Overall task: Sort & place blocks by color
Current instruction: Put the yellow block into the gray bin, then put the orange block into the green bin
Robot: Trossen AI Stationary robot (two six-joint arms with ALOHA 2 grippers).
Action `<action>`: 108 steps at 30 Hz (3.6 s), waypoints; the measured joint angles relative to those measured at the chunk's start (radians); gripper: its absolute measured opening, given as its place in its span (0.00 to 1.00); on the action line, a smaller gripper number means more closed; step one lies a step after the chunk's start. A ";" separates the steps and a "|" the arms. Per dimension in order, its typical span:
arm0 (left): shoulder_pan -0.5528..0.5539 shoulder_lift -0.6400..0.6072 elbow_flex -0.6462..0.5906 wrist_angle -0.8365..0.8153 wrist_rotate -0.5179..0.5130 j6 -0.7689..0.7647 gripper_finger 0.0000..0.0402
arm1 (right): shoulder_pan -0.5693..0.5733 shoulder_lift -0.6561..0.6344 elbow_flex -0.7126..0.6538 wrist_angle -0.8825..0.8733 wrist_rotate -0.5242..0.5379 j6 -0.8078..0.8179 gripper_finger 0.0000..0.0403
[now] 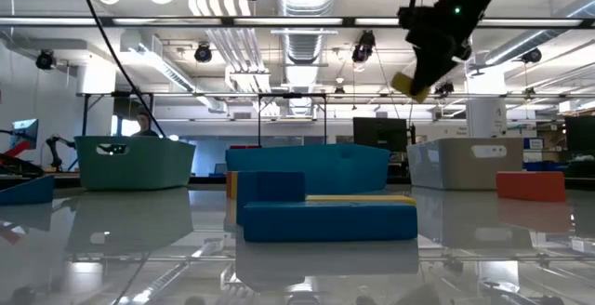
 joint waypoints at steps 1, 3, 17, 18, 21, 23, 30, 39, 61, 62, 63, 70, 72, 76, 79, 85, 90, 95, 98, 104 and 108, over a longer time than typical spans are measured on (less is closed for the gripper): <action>0.000 0.000 0.000 0.000 0.000 0.000 0.58 | -0.049 0.000 0.021 -0.043 -0.021 -0.034 0.29; 0.000 0.000 0.000 0.001 0.000 0.000 0.58 | -0.145 0.004 0.047 -0.086 -0.074 -0.109 0.29; -0.003 0.000 -0.037 0.002 0.000 -0.028 0.58 | -0.550 0.194 0.033 -0.104 -0.237 -0.778 0.29; -0.004 0.000 -0.040 0.002 0.000 -0.029 0.58 | -0.556 0.221 0.033 -0.104 -0.228 -0.793 0.29; -0.005 -0.001 -0.047 0.002 0.000 -0.034 0.58 | -0.564 0.303 0.042 -0.101 -0.185 -0.822 0.29; -0.005 -0.001 -0.049 0.002 0.000 -0.053 0.58 | -0.564 0.353 0.049 -0.096 -0.138 -0.827 0.29; -0.012 -0.001 -0.050 0.001 0.000 -0.054 0.58 | -0.564 0.472 0.087 -0.097 -0.092 -0.829 0.29; -0.014 -0.001 -0.062 -0.004 0.000 -0.056 0.58 | -0.564 0.491 0.123 -0.099 -0.092 -0.813 0.48; -0.015 -0.002 -0.061 -0.758 -0.150 -0.495 0.58 | -0.403 0.128 0.208 -0.305 -0.310 -0.167 0.38; -0.015 -0.002 -0.060 -0.789 -0.150 -0.514 0.58 | -0.379 0.102 0.201 -0.298 -0.310 -0.143 0.37; -0.015 -0.002 -0.060 -0.815 -0.150 -0.526 0.58 | -0.353 0.077 0.192 -0.288 -0.310 -0.121 0.36; -0.015 -0.001 -0.060 -0.852 -0.150 -0.536 0.58 | -0.135 -0.082 0.064 -0.061 -0.310 -0.016 0.30; -0.015 -0.001 -0.060 -0.845 -0.150 -0.519 0.58 | -0.072 -0.109 0.016 0.036 -0.310 -0.011 0.29; -0.014 -0.001 -0.060 -0.838 -0.150 -0.515 0.58 | 0.040 -0.141 -0.077 0.217 -0.303 -0.012 0.25; -0.014 -0.001 -0.060 -0.826 -0.150 -0.515 0.58 | 0.103 -0.143 -0.148 0.364 -0.303 -0.013 0.22; -0.014 -0.001 -0.060 -0.826 -0.150 -0.515 0.58 | 0.179 -0.131 -0.290 0.659 -0.303 -0.053 0.15; -0.011 -0.001 -0.060 -0.826 -0.150 -0.515 0.58 | 0.190 -0.125 -0.351 0.765 -0.302 -0.067 0.11; -0.009 0.000 -0.060 -0.824 -0.150 -0.513 0.58 | 0.190 -0.126 -0.355 0.769 -0.302 -0.075 0.09; -0.009 0.000 -0.060 -0.824 -0.152 -0.513 0.58 | 0.190 -0.126 -0.355 0.772 -0.302 -0.083 0.09; -0.009 0.000 -0.060 -0.821 -0.154 -0.514 0.58 | 0.190 -0.126 -0.355 0.772 -0.302 -0.091 0.09; -0.009 0.000 -0.059 -0.821 -0.155 -0.514 0.58 | 0.190 -0.126 -0.355 0.772 -0.302 -0.093 0.09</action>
